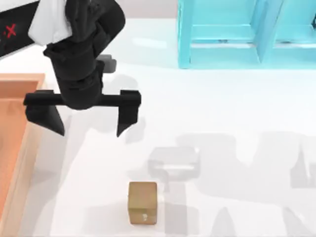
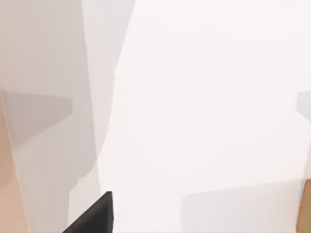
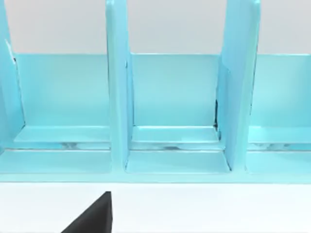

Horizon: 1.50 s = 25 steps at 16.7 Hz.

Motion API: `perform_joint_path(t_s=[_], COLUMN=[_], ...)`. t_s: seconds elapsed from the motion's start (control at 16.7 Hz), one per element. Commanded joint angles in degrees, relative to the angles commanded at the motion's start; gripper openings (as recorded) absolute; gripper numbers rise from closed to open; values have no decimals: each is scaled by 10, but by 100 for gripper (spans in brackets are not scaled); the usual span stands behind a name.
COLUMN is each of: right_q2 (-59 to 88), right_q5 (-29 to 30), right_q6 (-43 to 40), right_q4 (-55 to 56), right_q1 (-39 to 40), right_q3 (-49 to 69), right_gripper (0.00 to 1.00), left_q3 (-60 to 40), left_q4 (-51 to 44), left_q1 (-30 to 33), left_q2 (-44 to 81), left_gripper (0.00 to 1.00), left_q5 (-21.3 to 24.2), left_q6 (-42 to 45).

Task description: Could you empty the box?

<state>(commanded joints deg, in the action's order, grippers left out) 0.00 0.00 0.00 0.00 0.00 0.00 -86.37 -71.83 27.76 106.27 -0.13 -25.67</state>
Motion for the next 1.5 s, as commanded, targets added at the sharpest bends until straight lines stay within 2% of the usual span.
perform_joint_path(t_s=[0.42, 0.66, 1.14, 1.5], right_q2=[0, 0, 0, 0], right_q5=[0, 0, 0, 0], right_q6=[0, 0, 0, 0], right_q4=[0, 0, 0, 0], right_q1=[0, 0, 0, 0], right_q3=[0, 0, 0, 0], right_gripper=[100, 100, 100, 100], left_q3=[-92, -120, -117, -39], left_q4=[-50, -63, -54, 40], left_q1=[-286, -386, -398, -395], left_q2=[35, 41, 43, 58], left_gripper=[100, 100, 100, 100], left_q5=[-1, -1, -1, 0], left_q6=[287, 387, 399, 396])
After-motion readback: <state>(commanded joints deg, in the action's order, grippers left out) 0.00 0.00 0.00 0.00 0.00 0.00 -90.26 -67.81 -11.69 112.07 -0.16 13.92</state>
